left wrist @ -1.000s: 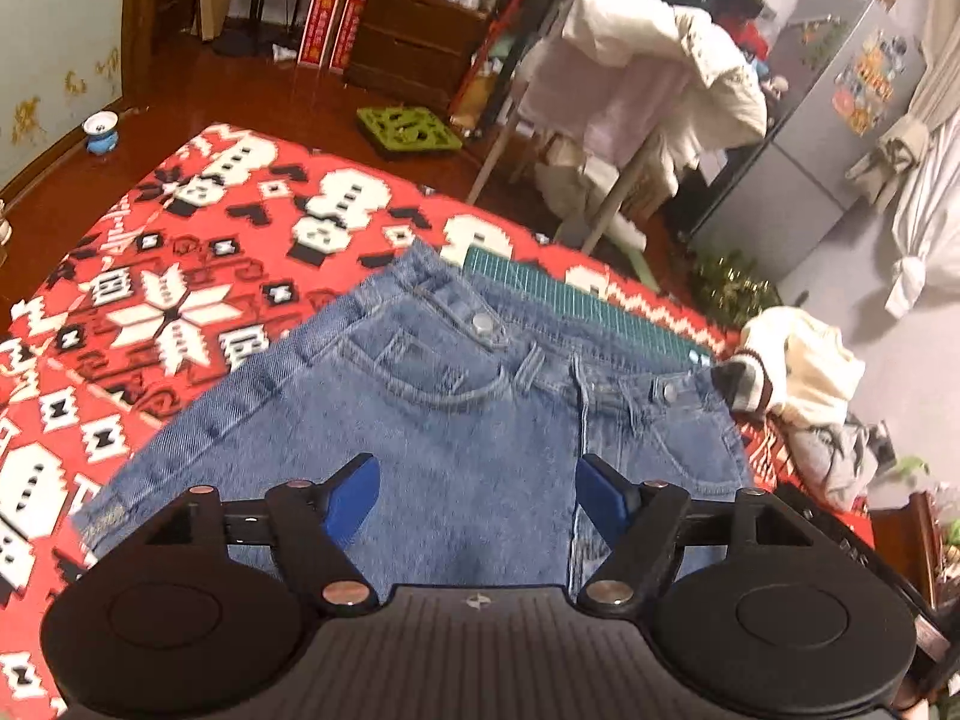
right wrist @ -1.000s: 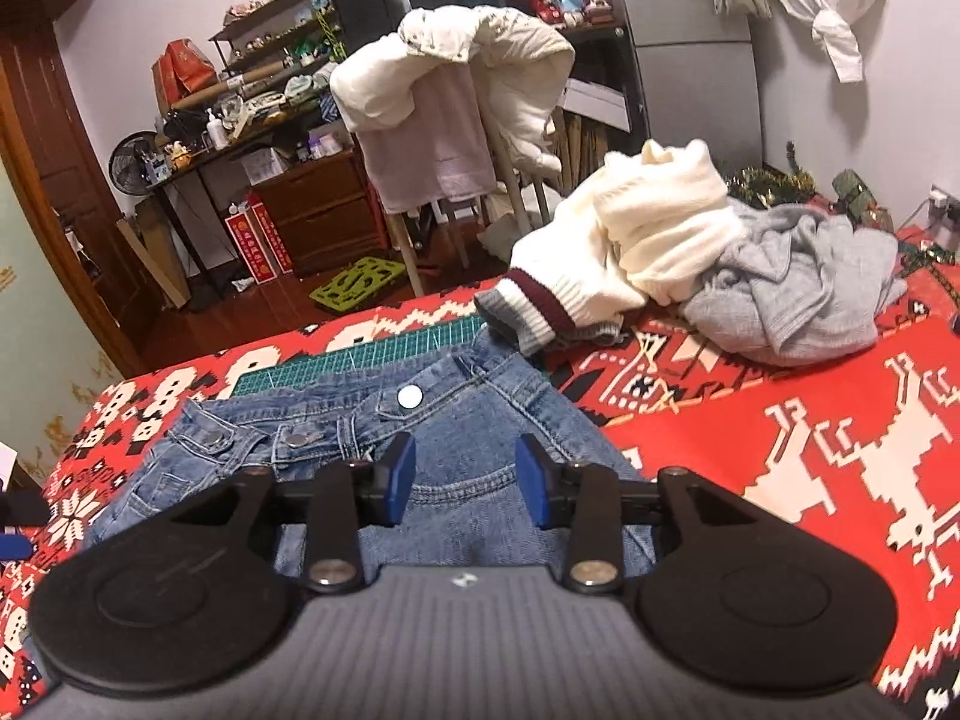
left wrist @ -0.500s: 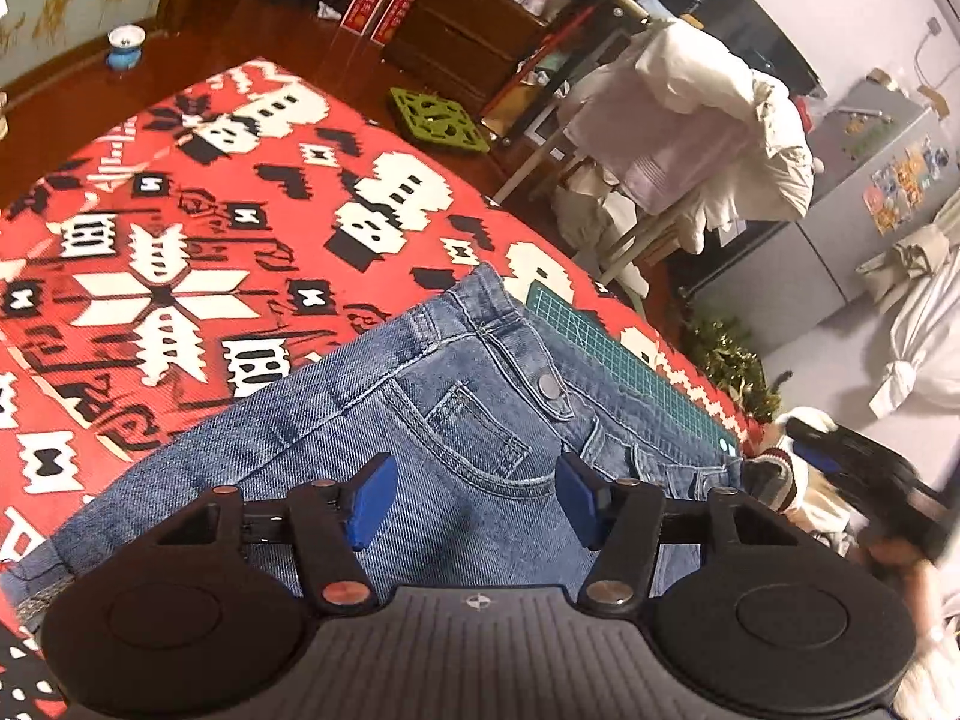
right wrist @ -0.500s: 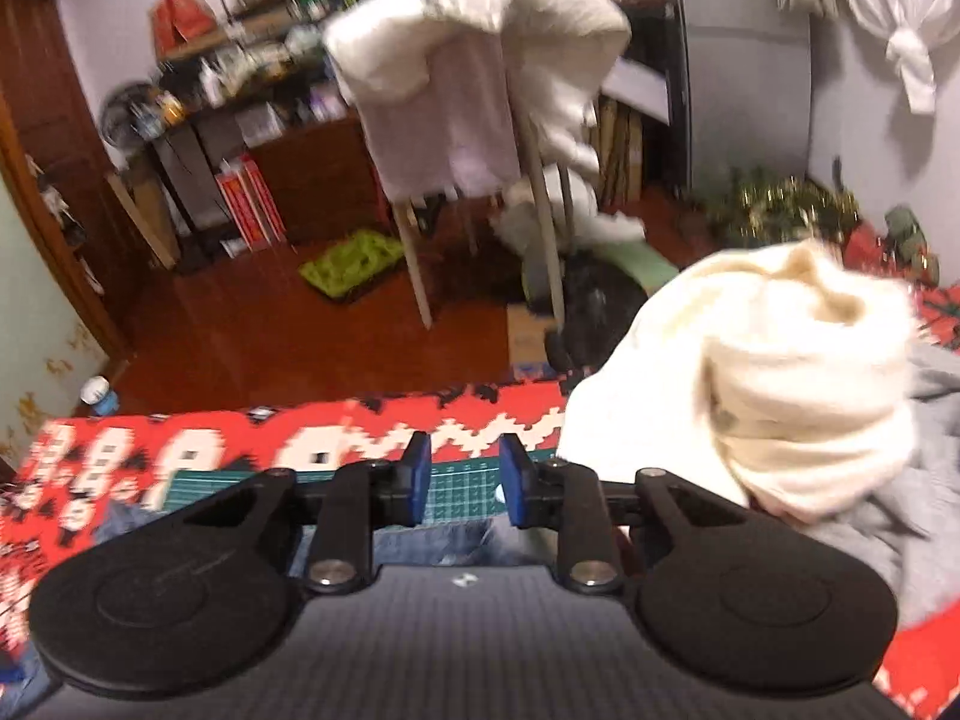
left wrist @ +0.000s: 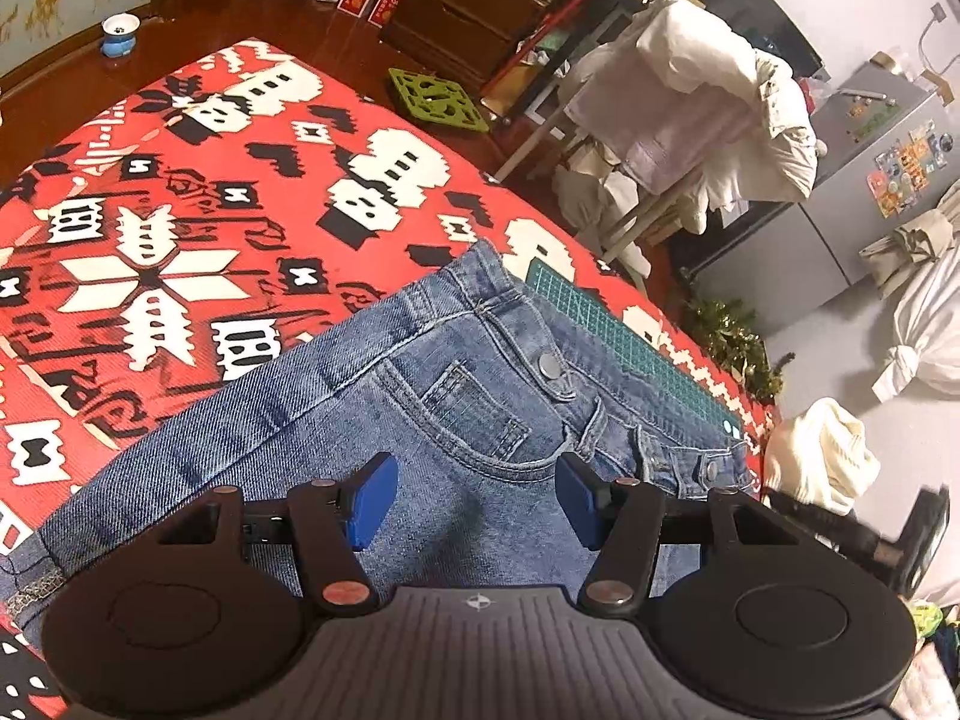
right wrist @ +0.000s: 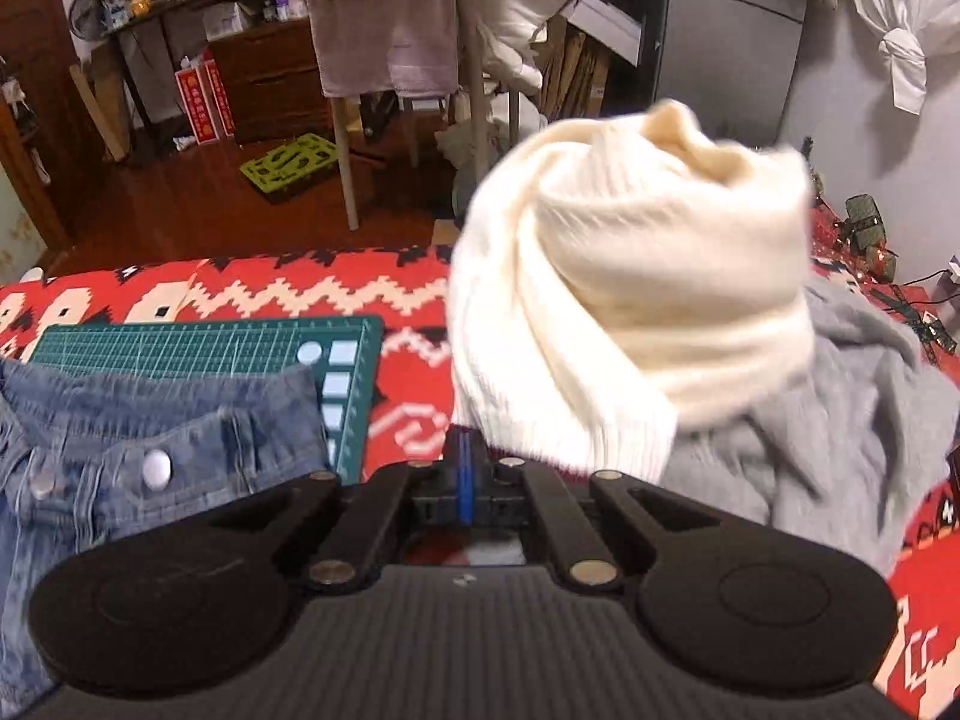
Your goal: Fold clothes
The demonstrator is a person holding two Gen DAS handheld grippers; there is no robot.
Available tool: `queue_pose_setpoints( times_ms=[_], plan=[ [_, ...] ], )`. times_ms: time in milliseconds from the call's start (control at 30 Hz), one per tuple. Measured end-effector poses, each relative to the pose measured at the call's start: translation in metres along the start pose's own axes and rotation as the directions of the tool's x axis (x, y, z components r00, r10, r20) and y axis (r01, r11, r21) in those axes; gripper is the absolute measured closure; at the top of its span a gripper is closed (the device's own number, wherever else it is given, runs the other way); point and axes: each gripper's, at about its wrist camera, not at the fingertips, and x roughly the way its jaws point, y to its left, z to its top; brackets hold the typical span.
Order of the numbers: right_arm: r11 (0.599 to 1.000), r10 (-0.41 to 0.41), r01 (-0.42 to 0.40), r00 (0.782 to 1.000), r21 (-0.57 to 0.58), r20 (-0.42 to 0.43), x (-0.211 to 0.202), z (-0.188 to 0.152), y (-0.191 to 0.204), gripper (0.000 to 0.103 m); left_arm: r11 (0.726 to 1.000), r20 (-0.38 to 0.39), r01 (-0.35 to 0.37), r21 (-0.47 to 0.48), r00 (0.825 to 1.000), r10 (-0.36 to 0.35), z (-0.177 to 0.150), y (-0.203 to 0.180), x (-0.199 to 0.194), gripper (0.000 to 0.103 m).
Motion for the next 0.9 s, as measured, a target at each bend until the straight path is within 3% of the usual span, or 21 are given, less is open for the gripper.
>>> queue_pose_setpoints(
  times_ms=[133,333,400,667,767,900],
  plan=[
    [0.996,0.054,-0.055,0.998,0.067,0.013,-0.015,-0.018,-0.017,0.103,1.0,0.001,-0.006,0.011,1.0,0.006,-0.001,-0.002,-0.001,0.046],
    [0.979,0.053,-0.058,0.998,0.196,0.035,-0.036,-0.04,-0.049,0.099,1.0,-0.008,0.004,-0.002,1.0,-0.004,-0.001,0.0,-0.001,0.046],
    [0.976,0.057,-0.065,0.997,0.208,0.042,-0.044,-0.043,-0.045,0.093,1.0,-0.012,0.012,-0.003,1.0,-0.012,-0.001,0.0,-0.001,0.046],
    [0.976,0.07,-0.081,0.996,0.204,0.062,-0.104,-0.073,-0.026,0.089,1.0,-0.028,0.001,0.024,1.0,0.0,-0.004,-0.004,-0.004,0.044],
    [0.979,0.065,-0.079,0.995,0.189,0.077,-0.128,-0.084,-0.011,0.08,0.998,-0.044,-0.041,0.046,0.998,0.043,-0.011,-0.005,-0.005,0.04],
    [0.985,0.041,-0.055,0.996,0.165,0.085,-0.153,-0.099,0.012,0.076,0.991,-0.057,-0.113,0.077,0.991,0.118,-0.022,-0.003,-0.009,0.035]
  ],
)
